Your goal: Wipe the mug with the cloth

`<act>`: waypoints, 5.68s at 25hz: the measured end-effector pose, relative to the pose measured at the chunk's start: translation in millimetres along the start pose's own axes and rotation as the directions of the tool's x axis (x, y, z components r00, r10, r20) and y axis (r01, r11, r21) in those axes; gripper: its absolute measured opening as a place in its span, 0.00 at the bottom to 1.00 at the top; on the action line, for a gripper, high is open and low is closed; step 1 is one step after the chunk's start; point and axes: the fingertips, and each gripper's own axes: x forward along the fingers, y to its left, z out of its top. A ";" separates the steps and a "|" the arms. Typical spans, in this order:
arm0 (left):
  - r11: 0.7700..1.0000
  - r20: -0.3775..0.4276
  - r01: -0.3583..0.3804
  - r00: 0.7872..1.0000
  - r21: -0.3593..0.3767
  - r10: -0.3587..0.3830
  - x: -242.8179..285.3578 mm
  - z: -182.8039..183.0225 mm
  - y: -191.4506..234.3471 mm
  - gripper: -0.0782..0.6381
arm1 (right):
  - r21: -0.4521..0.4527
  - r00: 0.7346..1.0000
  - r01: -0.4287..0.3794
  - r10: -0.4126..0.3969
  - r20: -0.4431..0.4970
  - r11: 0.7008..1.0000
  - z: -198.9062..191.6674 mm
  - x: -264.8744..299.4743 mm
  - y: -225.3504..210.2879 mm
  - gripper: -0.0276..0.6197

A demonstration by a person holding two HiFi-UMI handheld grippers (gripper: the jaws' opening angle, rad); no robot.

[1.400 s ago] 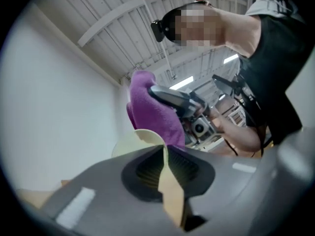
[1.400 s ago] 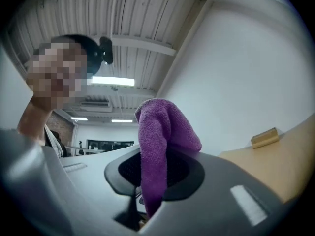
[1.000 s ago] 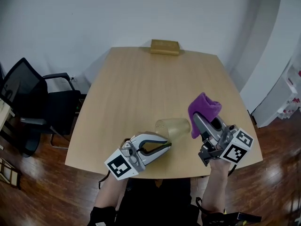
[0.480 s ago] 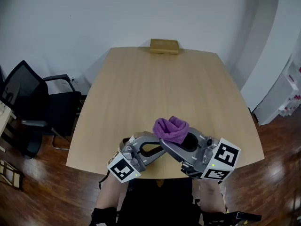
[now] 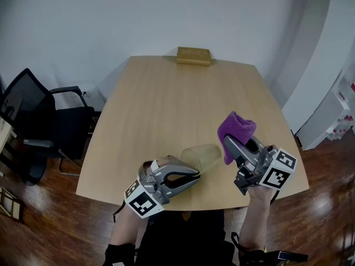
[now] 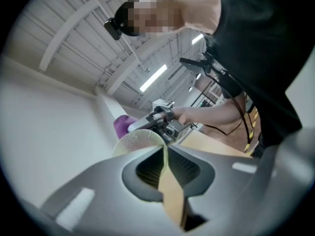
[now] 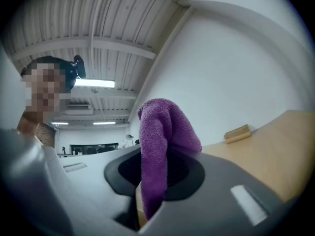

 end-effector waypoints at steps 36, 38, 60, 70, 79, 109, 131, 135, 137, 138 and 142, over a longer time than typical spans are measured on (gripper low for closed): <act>0.974 -0.128 0.205 0.973 0.099 -0.192 -5.5 -21.1 -34.5 0.18 | 0.005 0.895 -0.432 0.429 -0.117 0.902 -32.0 25.1 115.3 0.13; 0.984 -0.044 0.175 0.984 0.035 -0.173 -9.4 -10.8 -28.0 0.18 | 0.014 0.917 -0.397 0.397 -0.024 0.918 -14.2 14.4 95.5 0.13; 0.556 0.779 0.626 0.623 -0.547 0.064 -50.4 94.9 17.1 0.18 | 0.308 0.699 -0.715 0.639 0.320 0.628 -23.9 9.4 80.7 0.13; 0.354 0.713 0.619 0.622 -0.701 0.323 -47.3 73.5 53.6 0.18 | 0.262 0.597 -0.755 0.465 0.654 0.602 31.0 -41.1 35.8 0.13; 0.244 0.755 0.715 0.622 -0.655 0.206 -26.1 92.3 25.5 0.18 | 0.297 0.622 -0.781 0.649 0.437 0.549 -9.5 -18.9 68.8 0.13; 0.354 0.678 0.586 0.544 -0.729 0.494 -46.7 69.1 70.6 0.18 | 0.669 0.840 -0.536 0.246 0.484 0.514 -76.9 35.4 27.1 0.13; 0.338 0.641 0.564 0.516 -0.754 0.569 -49.7 56.3 79.1 0.18 | 0.678 0.845 -0.516 0.183 0.502 0.523 -84.3 31.8 17.6 0.13; 0.311 0.564 0.505 0.493 -0.805 0.662 -64.2 30.2 93.2 0.18 | 0.649 0.839 -0.490 0.112 0.533 0.582 -74.8 8.9 -4.7 0.13; 0.316 0.548 0.484 0.474 -0.816 0.690 -74.7 22.3 98.2 0.18 | 0.580 0.758 -0.562 0.088 0.646 0.590 -45.8 -14.2 -12.4 0.13; 0.321 0.548 0.480 0.467 -0.817 0.694 -77.3 22.3 100.1 0.18 | 0.535 0.712 -0.599 0.090 0.697 0.596 -30.9 -24.7 -12.0 0.13; 0.334 0.574 0.506 0.453 -0.795 0.682 -71.0 34.5 101.5 0.18 | 0.427 0.611 -0.700 0.170 0.773 0.572 -5.6 -31.3 14.1 0.13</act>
